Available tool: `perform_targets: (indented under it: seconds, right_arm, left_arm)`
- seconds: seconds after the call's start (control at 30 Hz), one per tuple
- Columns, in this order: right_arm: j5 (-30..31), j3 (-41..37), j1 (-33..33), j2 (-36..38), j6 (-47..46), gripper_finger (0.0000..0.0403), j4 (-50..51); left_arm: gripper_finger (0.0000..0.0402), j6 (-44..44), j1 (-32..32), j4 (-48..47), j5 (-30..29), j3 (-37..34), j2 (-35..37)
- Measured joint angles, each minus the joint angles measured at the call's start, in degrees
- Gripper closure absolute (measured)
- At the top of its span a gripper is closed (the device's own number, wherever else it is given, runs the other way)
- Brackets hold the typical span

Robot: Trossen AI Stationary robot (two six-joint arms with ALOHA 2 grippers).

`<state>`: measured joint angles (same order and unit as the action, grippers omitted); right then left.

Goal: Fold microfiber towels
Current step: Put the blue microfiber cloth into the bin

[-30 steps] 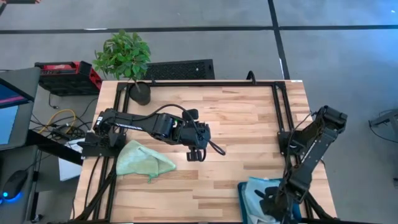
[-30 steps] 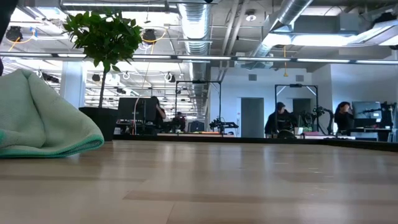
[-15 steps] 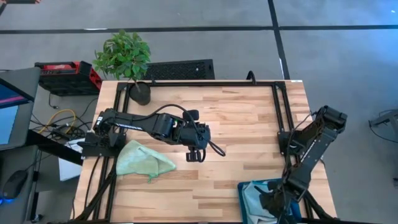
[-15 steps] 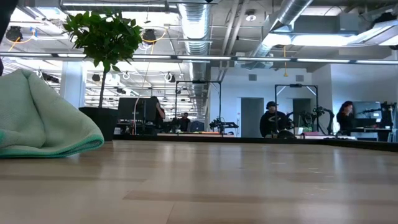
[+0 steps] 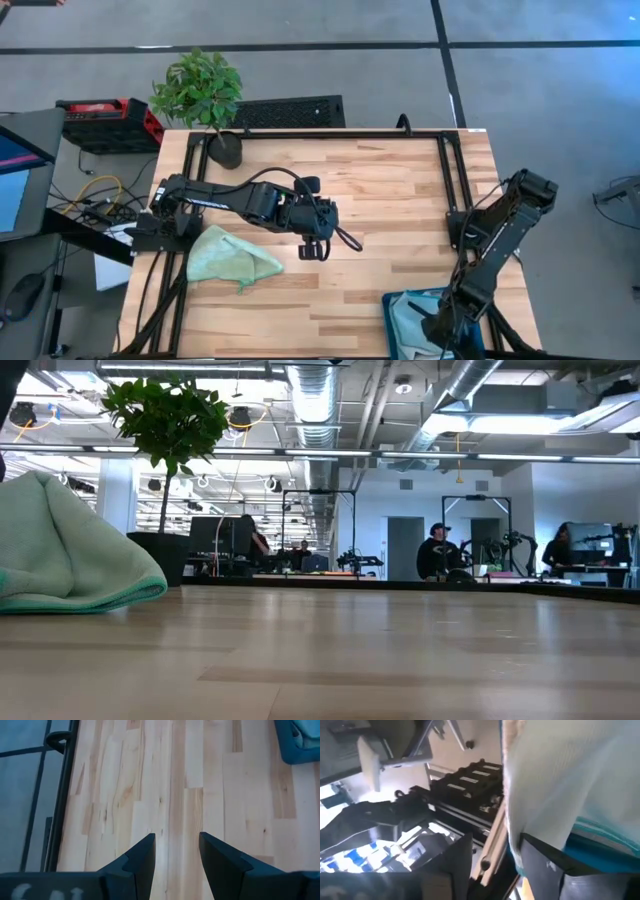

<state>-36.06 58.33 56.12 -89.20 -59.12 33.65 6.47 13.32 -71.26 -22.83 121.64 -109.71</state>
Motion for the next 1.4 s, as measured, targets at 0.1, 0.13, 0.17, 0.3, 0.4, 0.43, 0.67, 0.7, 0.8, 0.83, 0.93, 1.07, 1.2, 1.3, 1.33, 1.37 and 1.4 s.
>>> perform_targets:
  seconds: [0.1,0.13,0.17,0.3,0.4,0.43,0.67,0.7,0.8,0.83,0.93,1.07,1.2,1.3,1.33,1.37,1.4]
  right_arm:
    - [0.17,0.16,-0.01,1.62,0.01,0.0206,0.20]
    - [0.53,0.34,-0.25,2.34,0.02,0.0204,0.58]
    - [1.23,0.49,-0.49,3.18,0.01,0.0203,1.20]
    - [11.49,0.85,-1.54,7.02,0.96,0.0205,5.31]
    - [24.94,0.87,-2.11,8.29,1.68,0.0211,10.62]
    - [28.73,0.83,-2.24,8.27,1.92,0.0213,11.59]
    - [31.85,-0.55,-3.56,2.93,11.34,0.0221,4.55]
    - [31.71,-0.52,-3.65,2.00,12.10,0.0222,4.48]
    - [31.48,-0.55,-4.04,-0.46,13.05,0.0225,4.46]
    - [31.46,-0.55,-4.13,-0.96,13.15,0.0225,4.07]
    - [31.48,-0.55,-4.13,-2.69,14.60,0.0227,1.57]
    - [31.42,-0.54,-4.11,-5.79,15.73,0.0227,0.19]
    - [31.18,-0.54,-4.11,-8.14,15.89,0.0228,0.37]
    - [30.94,0.14,-4.13,-8.28,16.08,0.0231,0.62]
    - [30.86,0.36,-4.11,-7.91,16.08,0.0232,0.65]
    - [30.85,0.66,-4.11,-7.26,15.87,0.0232,0.79]
    - [30.87,0.98,-4.13,-6.41,15.62,0.0232,0.72]
  left_arm:
    - [0.0256,-0.69,0.00,0.00,0.00,0.00,0.00]
    - [0.0256,-0.69,0.00,0.00,0.00,0.00,0.00]
    - [0.0256,-0.69,0.00,0.00,0.00,0.00,0.00]
    - [0.0256,-0.69,0.00,0.00,0.00,0.00,0.00]
    - [0.0256,-0.69,0.00,0.02,0.00,0.00,0.00]
    - [0.0256,-0.69,0.00,0.02,0.00,0.00,0.00]
    - [0.0256,-0.69,0.00,0.02,0.00,0.00,0.00]
    - [0.0256,-0.69,0.00,0.02,0.00,0.00,0.00]
    - [0.0256,-0.69,0.00,0.02,0.00,0.00,0.00]
    - [0.0256,-0.69,0.00,0.00,0.00,0.00,0.00]
    - [0.0256,-0.69,0.00,0.00,-0.01,0.00,0.00]
    - [0.0256,-0.69,0.00,-0.02,-0.02,0.00,0.00]
    - [0.0256,-0.88,0.00,-0.04,0.00,0.00,0.00]
    - [0.0256,-1.30,0.00,-0.09,0.04,0.00,0.00]
    - [0.0256,-1.30,0.00,-0.17,0.07,0.00,0.00]
    - [0.0256,-1.32,0.00,-0.33,0.07,0.00,0.00]
    - [0.0256,-1.32,0.00,-0.56,0.07,0.00,0.00]
